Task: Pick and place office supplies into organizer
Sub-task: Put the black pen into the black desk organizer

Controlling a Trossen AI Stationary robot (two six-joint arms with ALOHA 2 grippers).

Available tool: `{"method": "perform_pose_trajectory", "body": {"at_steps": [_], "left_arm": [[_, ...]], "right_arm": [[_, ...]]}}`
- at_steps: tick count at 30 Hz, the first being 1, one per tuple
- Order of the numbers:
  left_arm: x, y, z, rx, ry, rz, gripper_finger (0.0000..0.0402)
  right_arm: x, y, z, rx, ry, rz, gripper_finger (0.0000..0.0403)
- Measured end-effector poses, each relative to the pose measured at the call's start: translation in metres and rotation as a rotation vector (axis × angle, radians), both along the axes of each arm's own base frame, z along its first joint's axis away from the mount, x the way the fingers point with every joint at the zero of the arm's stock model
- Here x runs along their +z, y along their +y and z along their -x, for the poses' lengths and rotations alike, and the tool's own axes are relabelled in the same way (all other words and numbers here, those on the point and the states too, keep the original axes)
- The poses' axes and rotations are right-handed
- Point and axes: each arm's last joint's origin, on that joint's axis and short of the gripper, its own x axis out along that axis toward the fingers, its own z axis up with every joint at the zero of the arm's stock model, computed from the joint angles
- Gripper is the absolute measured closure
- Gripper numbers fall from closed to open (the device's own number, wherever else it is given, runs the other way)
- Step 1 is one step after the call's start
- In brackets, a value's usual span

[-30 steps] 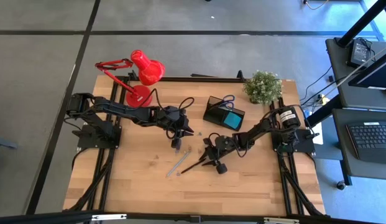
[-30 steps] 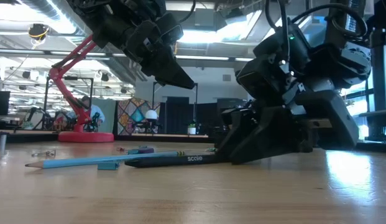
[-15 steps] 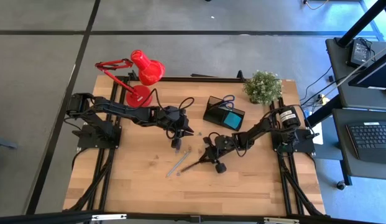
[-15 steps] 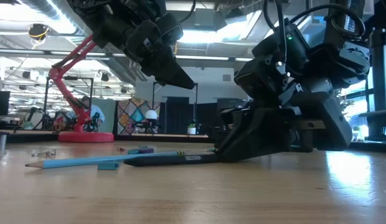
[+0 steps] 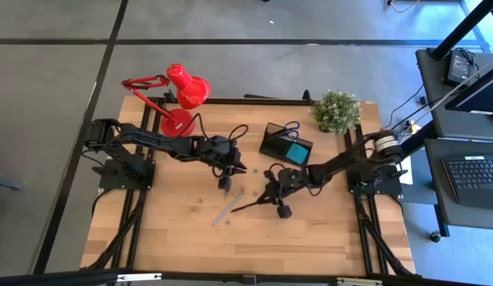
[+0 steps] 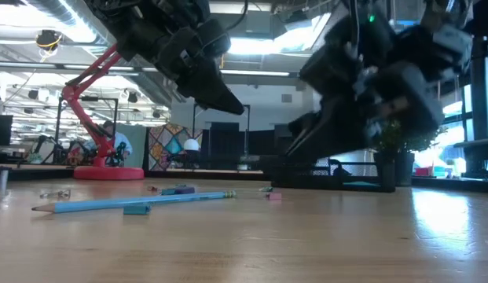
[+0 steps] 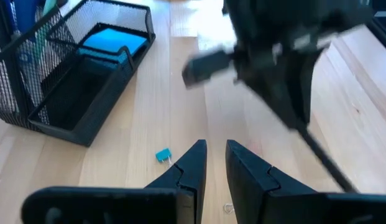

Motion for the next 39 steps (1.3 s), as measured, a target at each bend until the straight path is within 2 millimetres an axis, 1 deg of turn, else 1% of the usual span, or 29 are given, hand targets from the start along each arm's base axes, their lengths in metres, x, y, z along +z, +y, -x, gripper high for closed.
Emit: {"method": "perform_pose_trajectory", "body": {"at_steps": [3,7,12,16,20,25,28,31,35,39], "left_arm": [[-0.002,0.000,0.002,0.000,0.031,0.002,0.0347],[-0.005,0.000,0.003,0.000,0.060,0.004,0.0347],[-0.006,0.000,0.004,0.000,0.073,0.005,0.0347],[-0.006,0.000,0.005,0.000,0.085,0.006,0.0347],[-0.007,0.000,0.005,0.001,0.092,0.007,0.0347],[-0.007,0.000,0.006,0.000,0.096,0.007,0.0347],[-0.007,0.000,0.006,0.000,0.099,0.007,0.0347],[-0.008,0.000,0.006,0.001,0.099,0.007,0.0347],[-0.007,0.000,0.006,0.001,0.099,0.007,0.0347],[-0.008,0.000,0.006,0.000,0.099,0.007,0.0347]], "right_arm": [[0.019,-0.003,0.010,-0.029,0.043,0.041,0.0362],[0.055,-0.008,0.021,-0.123,0.146,0.141,0.0363],[0.107,-0.016,0.031,-0.239,0.303,0.337,0.0362],[0.148,-0.023,0.036,-0.293,0.402,0.496,0.0362],[0.188,-0.037,0.039,-0.342,0.461,0.584,0.0363],[0.225,-0.060,0.046,-0.406,0.503,0.585,0.0363],[0.237,-0.078,0.053,-0.460,0.562,0.578,0.0363],[0.241,-0.095,0.058,-0.513,0.600,0.568,0.0363],[0.233,-0.115,0.061,-0.528,0.659,0.555,0.0363],[0.222,-0.131,0.055,-0.536,0.713,0.536,0.0363]]}}
